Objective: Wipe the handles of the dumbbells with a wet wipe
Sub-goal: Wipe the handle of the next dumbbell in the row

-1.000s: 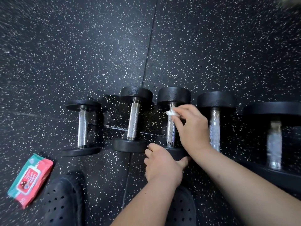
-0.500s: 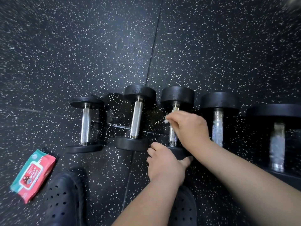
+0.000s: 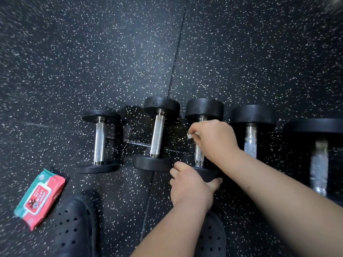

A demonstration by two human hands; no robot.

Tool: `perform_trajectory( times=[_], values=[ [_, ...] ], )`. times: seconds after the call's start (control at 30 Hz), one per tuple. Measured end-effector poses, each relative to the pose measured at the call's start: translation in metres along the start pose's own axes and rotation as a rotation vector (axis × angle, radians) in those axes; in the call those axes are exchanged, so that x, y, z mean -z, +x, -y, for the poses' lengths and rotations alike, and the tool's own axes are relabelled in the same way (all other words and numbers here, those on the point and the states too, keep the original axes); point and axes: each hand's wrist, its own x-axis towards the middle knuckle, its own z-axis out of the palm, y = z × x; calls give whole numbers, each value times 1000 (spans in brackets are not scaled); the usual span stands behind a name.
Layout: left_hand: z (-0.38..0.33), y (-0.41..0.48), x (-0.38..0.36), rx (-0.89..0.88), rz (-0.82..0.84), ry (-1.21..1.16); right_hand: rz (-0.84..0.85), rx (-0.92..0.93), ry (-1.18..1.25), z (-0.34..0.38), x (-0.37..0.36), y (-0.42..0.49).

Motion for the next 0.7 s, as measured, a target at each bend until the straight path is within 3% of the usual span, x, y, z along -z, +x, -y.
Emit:
perform_trajectory(
  times=[0.1, 0.23, 0.37, 0.53, 0.7],
  values=[
    [0, 1, 0, 0, 2, 3, -120, 17, 53, -3, -3, -5],
    [0, 1, -2, 1, 2, 0, -121, 70, 121, -4, -20, -26],
    [0, 1, -3, -4, -15, 8, -285, 25, 288, -14, -23, -26],
    [1, 0, -4, -8, -21, 12, -319, 26, 358, -17, -22, -36],
    [1, 1, -4, -11, -24, 9, -326, -141, 486, -21, -30, -45]
  ],
)
